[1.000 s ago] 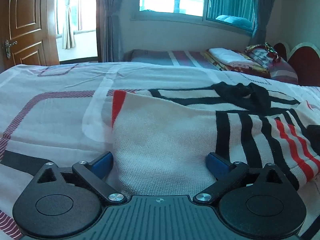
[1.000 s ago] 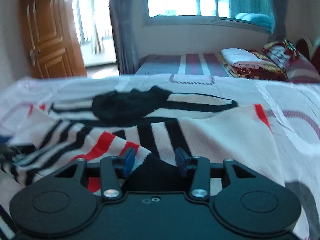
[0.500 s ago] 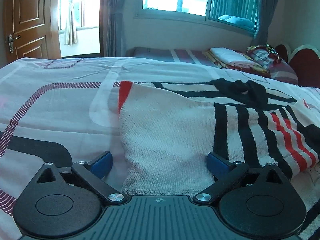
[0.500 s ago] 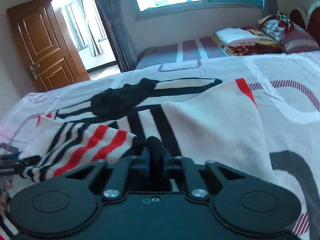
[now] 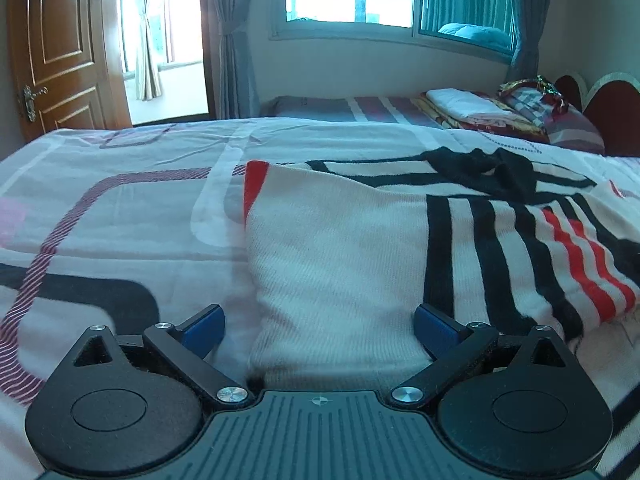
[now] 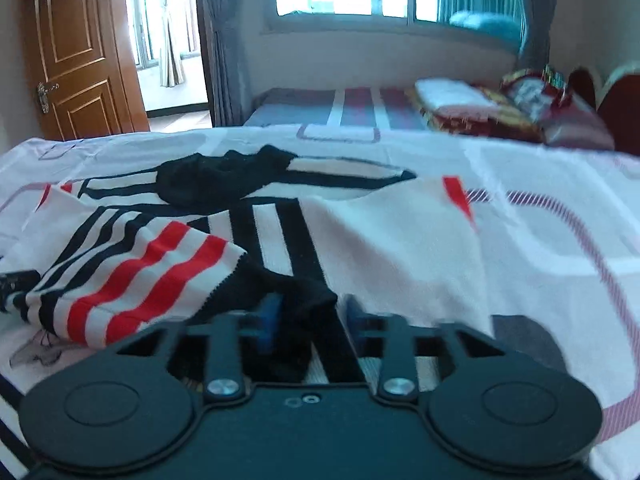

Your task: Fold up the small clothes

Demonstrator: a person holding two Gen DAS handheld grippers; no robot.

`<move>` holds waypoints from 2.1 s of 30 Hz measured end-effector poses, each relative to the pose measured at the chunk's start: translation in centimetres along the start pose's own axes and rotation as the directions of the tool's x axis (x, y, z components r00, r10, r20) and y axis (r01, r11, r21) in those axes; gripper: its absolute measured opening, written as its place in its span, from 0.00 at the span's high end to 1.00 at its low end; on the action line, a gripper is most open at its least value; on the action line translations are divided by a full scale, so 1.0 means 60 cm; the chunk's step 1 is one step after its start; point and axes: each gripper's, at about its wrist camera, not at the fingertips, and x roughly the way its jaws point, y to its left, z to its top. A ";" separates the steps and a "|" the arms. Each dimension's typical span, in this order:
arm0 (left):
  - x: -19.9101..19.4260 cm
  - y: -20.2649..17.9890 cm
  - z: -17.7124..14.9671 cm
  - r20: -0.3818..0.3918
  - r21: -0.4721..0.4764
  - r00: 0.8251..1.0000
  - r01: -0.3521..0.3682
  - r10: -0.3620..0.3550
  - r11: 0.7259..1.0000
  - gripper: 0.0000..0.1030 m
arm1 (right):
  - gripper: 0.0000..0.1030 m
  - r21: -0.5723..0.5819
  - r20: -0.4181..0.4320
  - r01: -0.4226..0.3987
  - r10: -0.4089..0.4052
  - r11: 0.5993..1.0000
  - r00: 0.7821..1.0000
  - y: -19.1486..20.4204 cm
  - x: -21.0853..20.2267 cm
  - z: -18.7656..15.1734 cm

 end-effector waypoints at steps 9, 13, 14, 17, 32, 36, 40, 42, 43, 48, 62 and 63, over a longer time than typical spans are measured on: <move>-0.130 -0.008 -0.057 0.050 0.049 0.998 0.024 -0.026 0.998 0.03 | 0.45 -0.085 0.057 0.044 -0.040 0.995 0.998 -0.004 -0.094 -0.039; -0.191 -0.020 -0.098 0.048 0.076 0.998 0.037 -0.041 0.996 0.03 | 0.45 -0.128 0.078 0.076 -0.066 0.989 0.995 0.000 -0.141 -0.064; -0.205 -0.021 -0.111 0.048 0.081 0.998 0.037 -0.041 0.996 0.03 | 0.45 -0.141 0.082 0.089 -0.078 0.986 0.994 0.004 -0.153 -0.072; -0.246 -0.024 -0.150 0.024 0.085 0.998 0.049 -0.051 0.995 0.03 | 0.45 -0.180 0.091 0.121 -0.106 0.976 0.990 0.010 -0.191 -0.100; -0.401 -0.029 -0.298 -0.097 0.030 0.981 0.171 -0.167 0.985 0.15 | 0.46 0.021 -0.002 0.059 -0.059 0.998 0.998 -0.027 -0.363 -0.264; -0.426 -0.015 -0.319 -0.108 -0.030 0.963 0.246 -0.247 0.969 0.16 | 0.46 0.210 -0.068 -0.051 0.067 0.976 0.995 -0.064 -0.386 -0.320; -0.420 0.018 -0.316 -0.103 -0.170 0.919 0.360 -0.379 0.918 0.18 | 0.45 0.387 -0.041 -0.145 0.174 0.911 0.984 -0.096 -0.393 -0.352; -0.406 0.034 -0.313 -0.088 -0.257 0.896 0.402 -0.436 0.879 0.26 | 0.46 0.463 -0.020 -0.210 0.247 0.861 0.969 -0.106 -0.384 -0.352; -0.398 0.040 -0.312 -0.084 -0.296 0.886 0.414 -0.456 0.861 0.29 | 0.47 0.488 -0.011 -0.235 0.275 0.840 0.961 -0.109 -0.377 -0.350; -0.384 0.046 -0.322 -0.068 -0.376 0.823 0.502 -0.563 0.779 0.35 | 0.58 0.525 -0.006 -0.297 0.353 0.797 0.936 -0.099 -0.351 -0.341; -0.326 0.065 -0.347 -0.015 -0.561 0.825 0.461 -0.565 0.687 0.92 | 0.91 0.618 0.001 -0.325 0.413 0.716 0.911 -0.119 -0.313 -0.339; -0.328 0.068 -0.345 0.000 -0.562 0.829 0.463 -0.560 0.685 0.92 | 0.94 0.587 -0.016 -0.311 0.395 0.747 0.919 -0.113 -0.312 -0.336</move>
